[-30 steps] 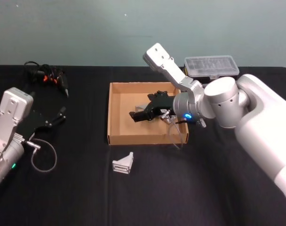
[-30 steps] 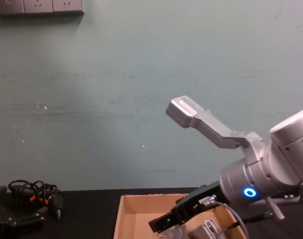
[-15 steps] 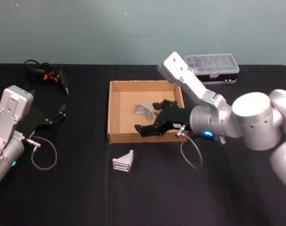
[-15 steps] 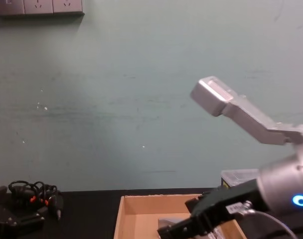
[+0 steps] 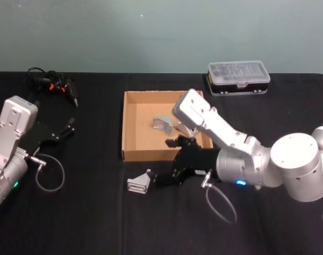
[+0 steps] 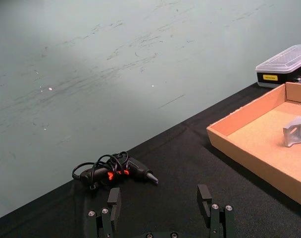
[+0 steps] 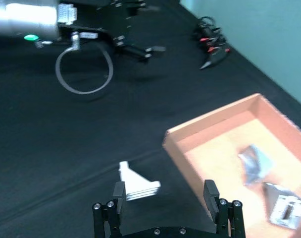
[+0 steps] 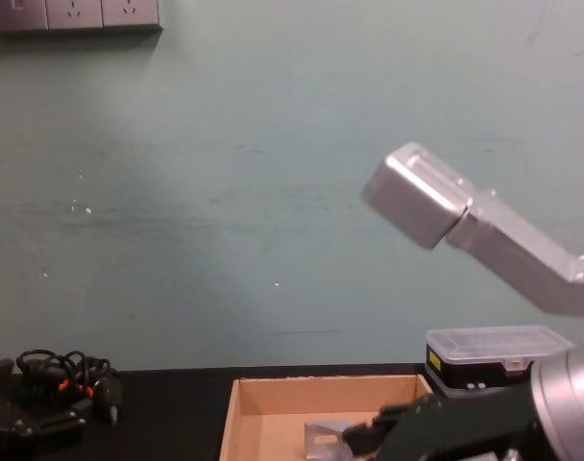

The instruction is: Use one hand to pick up the angle iron from the table and place it into the box.

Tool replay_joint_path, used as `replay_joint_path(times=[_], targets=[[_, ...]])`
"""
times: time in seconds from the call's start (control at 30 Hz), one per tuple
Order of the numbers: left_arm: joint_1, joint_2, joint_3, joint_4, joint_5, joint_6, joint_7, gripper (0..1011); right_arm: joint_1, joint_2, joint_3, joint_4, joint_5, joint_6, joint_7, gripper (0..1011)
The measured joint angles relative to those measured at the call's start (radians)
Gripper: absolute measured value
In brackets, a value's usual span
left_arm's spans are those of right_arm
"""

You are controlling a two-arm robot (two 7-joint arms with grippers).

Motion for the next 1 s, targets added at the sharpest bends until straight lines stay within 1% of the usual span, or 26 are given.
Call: replay_joint_path(times=[0.2,0.43,0.57,0.6,0.7,1.0], targets=[[0.0,0.0,0.0,0.0,0.0,0.0,0.0,1011,0.0,0.002,-0.035,0.004,-0.016,-0.012,0.026,1000],[0.0,0.0,0.0,0.0,0.0,0.0,0.0,1011,0.008,-0.007,-0.054,0.023,-0.021,-0.012,0.048,1000],[0.0,0.0,0.0,0.0,0.0,0.0,0.0,1011,0.013,-0.015,-0.057,0.04,-0.003,-0.009,0.068,1000],[0.0,0.0,0.0,0.0,0.0,0.0,0.0,1011,0.015,-0.018,-0.057,0.047,0.01,-0.006,0.077,1000],[0.0,0.0,0.0,0.0,0.0,0.0,0.0,1011,0.021,-0.021,-0.057,0.063,0.03,0.001,0.088,1000],[0.0,0.0,0.0,0.0,0.0,0.0,0.0,1011,0.036,-0.031,-0.074,0.099,0.048,0.013,0.087,1000]])
